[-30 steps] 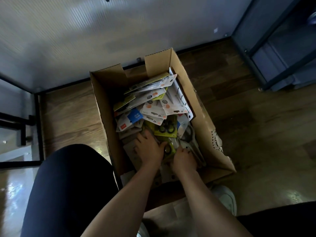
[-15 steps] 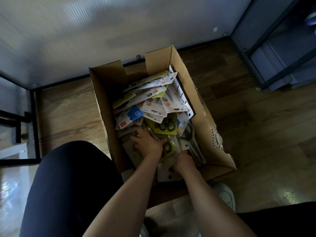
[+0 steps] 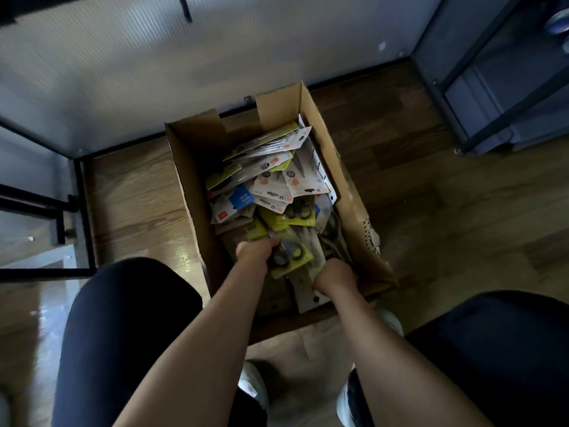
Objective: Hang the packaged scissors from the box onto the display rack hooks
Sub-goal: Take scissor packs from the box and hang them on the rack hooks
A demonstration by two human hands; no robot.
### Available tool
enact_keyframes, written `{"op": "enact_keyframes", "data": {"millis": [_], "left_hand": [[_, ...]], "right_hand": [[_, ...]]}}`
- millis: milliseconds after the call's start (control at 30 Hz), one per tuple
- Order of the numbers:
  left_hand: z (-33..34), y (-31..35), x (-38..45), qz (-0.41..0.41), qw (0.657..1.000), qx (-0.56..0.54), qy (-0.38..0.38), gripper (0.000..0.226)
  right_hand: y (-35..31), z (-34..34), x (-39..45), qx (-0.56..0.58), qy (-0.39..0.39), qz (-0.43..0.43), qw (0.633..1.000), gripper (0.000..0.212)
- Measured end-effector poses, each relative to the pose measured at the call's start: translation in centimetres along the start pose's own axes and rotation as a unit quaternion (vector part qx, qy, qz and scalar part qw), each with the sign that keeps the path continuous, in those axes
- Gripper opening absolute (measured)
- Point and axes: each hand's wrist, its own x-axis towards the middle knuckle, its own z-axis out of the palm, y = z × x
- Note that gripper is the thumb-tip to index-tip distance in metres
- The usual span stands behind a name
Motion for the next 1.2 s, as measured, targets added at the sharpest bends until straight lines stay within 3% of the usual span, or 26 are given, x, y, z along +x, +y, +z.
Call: {"op": "enact_keyframes", "data": {"millis": [133, 233, 333, 533, 733, 900, 1200], "left_hand": [[-1.7, -1.4, -1.6, -0.029, 0.996, 0.073, -0.045, 0.07], [-3.2, -1.1, -7.6, 0.031, 0.993, 0.11, -0.025, 0.034], [-4.4, 0.3, -15.3, 0.103, 0.983, 0.151, -0.002, 0.009], [-8.4, 3.6, -29.3, 0.235, 0.962, 0.136, 0.005, 0.014], [-13.1, 6.5, -41.1, 0.286, 0.954, 0.092, -0.01, 0.014], [-15.8, 8.1, -48.6, 0.319, 0.946, 0.048, -0.006, 0.016], [-18.9, 9.8, -58.9, 0.438, 0.897, 0.063, 0.016, 0.005]], "right_hand": [[-0.8, -3.1, -4.4, 0.045, 0.071, 0.004, 0.996, 0.027], [-0.9, -6.6, -9.1, 0.045, 0.153, -0.024, 0.987, 0.025], [-0.8, -10.7, -13.6, 0.012, 0.187, -0.069, 0.98, 0.024], [-0.9, -18.0, -23.0, 0.026, 0.207, -0.109, 0.972, 0.021], [-1.0, -22.7, -33.6, 0.164, 0.195, -0.11, 0.961, 0.022], [-2.1, -25.5, -41.3, 0.308, 0.211, -0.087, 0.923, 0.021], [-2.4, -32.6, -51.2, 0.414, 0.258, -0.138, 0.862, 0.021]]}}
